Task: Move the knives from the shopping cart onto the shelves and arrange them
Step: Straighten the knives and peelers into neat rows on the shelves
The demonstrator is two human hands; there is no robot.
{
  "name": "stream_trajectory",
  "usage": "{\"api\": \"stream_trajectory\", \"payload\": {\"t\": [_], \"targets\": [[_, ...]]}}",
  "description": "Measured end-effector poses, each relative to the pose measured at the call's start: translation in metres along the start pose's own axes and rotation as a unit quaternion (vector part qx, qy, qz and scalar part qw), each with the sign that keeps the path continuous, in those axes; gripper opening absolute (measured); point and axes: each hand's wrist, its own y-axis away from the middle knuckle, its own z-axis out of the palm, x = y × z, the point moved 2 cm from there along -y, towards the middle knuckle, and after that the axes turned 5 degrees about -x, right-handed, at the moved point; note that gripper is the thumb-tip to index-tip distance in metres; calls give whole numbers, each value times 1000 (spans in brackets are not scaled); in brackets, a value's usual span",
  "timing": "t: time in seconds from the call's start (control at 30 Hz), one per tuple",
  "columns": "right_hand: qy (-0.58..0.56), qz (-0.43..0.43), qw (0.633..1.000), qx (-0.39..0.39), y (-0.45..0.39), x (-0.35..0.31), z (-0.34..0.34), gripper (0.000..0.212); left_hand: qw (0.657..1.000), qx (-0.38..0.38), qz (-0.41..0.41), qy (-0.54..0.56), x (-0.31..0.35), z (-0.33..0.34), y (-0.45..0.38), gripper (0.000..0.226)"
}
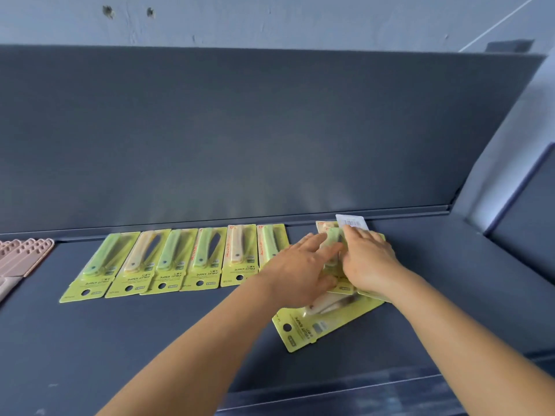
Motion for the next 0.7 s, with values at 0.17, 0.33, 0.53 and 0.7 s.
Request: {"api": "stream_trajectory", "payload": {"t": [0.17,0.33,0.53,0.7], "targets": [[24,-31,999,-30,3,27,11,47,998,-39,-41,4,15,6,-14,54],[64,-3,998,-10,-3,39,9,44,994,-23,-110,-3,11,1,-10,49],[28,-105,993,-41,-1,17,13,55,988,27,-149,-21,5,2,-4,44],[55,-97,993,-46,-9,25,8,54,987,29,-156,-36,-2,5,-10,46]]}}
